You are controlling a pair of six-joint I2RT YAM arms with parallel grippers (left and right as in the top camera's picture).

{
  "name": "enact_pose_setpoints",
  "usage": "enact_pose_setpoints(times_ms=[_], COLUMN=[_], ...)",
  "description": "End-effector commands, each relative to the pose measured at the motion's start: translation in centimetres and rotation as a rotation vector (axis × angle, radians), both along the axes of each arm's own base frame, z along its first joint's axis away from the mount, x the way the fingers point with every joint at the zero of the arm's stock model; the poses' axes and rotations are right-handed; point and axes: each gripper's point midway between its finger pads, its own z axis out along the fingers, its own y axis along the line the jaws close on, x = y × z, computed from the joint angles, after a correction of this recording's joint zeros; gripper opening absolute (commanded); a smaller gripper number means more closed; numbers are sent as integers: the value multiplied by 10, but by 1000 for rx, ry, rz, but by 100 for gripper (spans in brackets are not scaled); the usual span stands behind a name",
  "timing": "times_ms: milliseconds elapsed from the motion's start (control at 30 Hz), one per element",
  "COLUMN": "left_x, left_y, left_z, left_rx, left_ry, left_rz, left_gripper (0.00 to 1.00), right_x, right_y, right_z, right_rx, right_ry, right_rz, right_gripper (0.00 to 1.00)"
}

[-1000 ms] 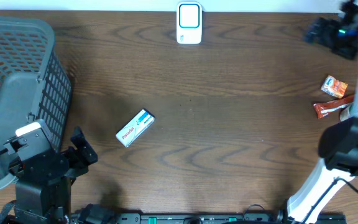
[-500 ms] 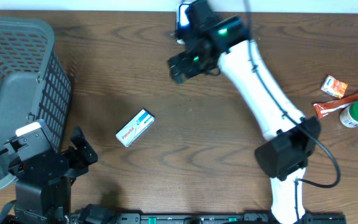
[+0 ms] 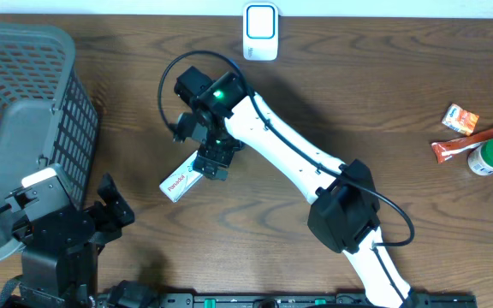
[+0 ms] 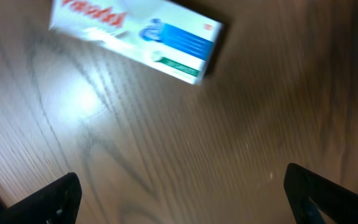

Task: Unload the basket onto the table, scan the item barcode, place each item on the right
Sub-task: 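Reach the right gripper to the Panadol box and grasp it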

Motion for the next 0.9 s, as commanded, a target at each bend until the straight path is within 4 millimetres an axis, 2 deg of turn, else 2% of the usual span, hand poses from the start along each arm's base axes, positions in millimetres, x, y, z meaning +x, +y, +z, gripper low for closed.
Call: enact_pose_setpoints(times_ms=[0,167,333,567,700,867], left_x=[-1,-1,-1,-1,-1,-1], left_y=[1,1,1,1,1,1], left_z=[5,5,5,5,5,5], left_rx=[4,4,4,4,4,4], left_ry=[-11,-11,-11,-11,-11,-11], left_rz=[1,1,1,1,1,1], left_gripper=[98,98,98,98,98,98], right_x=[3,11,7,1,-12,-12], right_y=[5,14,18,42,61,74], right_z=[-17,-37,-52,-53,-51,-56], right_rx=[-13,-2,-13,22,94,110], right_ry=[-28,-52,-48,-101,-98,-126], right_rz=[206,312,420,521,589,605], right_gripper=[99,99,99,99,99,99])
